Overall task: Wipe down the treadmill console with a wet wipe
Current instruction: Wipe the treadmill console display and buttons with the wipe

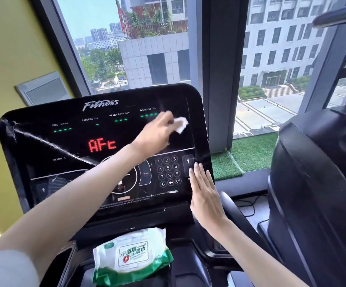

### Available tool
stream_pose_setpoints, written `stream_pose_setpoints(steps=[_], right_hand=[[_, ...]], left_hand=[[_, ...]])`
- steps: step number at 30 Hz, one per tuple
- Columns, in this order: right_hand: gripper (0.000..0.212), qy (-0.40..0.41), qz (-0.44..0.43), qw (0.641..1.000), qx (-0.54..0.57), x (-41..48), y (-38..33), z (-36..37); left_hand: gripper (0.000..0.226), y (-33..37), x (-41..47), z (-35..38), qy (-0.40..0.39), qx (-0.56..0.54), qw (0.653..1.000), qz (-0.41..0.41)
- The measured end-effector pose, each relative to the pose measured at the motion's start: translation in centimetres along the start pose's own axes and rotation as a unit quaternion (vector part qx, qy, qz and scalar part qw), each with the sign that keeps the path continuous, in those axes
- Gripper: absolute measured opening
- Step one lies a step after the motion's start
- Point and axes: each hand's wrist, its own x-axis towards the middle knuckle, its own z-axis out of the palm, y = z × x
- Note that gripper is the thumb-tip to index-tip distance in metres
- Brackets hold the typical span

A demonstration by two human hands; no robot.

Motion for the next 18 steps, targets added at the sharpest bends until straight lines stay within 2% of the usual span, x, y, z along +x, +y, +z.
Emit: stream_pose_setpoints(steps=[1,3,7,9,11,14,15,16,18], right_hand=[[0.077,-0.002,0.000,1.000,-0.001,-0.1,0.0,0.1],[0.078,-0.006,0.000,1.000,-0.005,-0.4,0.0,0.1],[0.078,-0.015,0.011,1.000,-0.015,-0.9,0.0,0.5],[0.077,-0.021,0.013,0.999,-0.023,-1.2,-0.1,0.5],[0.077,-0.026,0.015,0.999,-0.033,-1.6,0.0,0.5],[0.086,-0.040,0.020,0.998,-0.045,-1.9,0.2,0.4],[0.090,-0.047,0.020,0.998,-0.048,-2.0,0.2,0.5],[0.092,-0.051,0.019,0.997,-0.049,-2.1,0.2,0.5],[0.093,-0.053,0.018,0.997,-0.051,-2.3,0.1,0.6]], left_hand=[[0.048,-0.2,0.6,-0.5,0.030,-0.007,0.998,-0.048],[0.043,0.1,1.6,-0.8,0.067,-0.006,0.994,-0.091],[0.045,2.3,1.2,1.0,0.058,-0.008,0.995,-0.086],[0.048,3.7,-0.6,2.6,0.021,-0.009,0.999,-0.042],[0.049,4.9,-3.5,4.3,-0.018,0.001,0.999,0.047],[0.044,5.1,-6.5,5.0,-0.067,0.088,0.974,0.196],[0.040,4.5,-6.2,4.6,-0.065,0.105,0.970,0.211],[0.037,3.8,-5.5,4.0,-0.058,0.104,0.974,0.191],[0.043,2.4,-3.4,2.5,-0.029,0.052,0.996,0.073]])
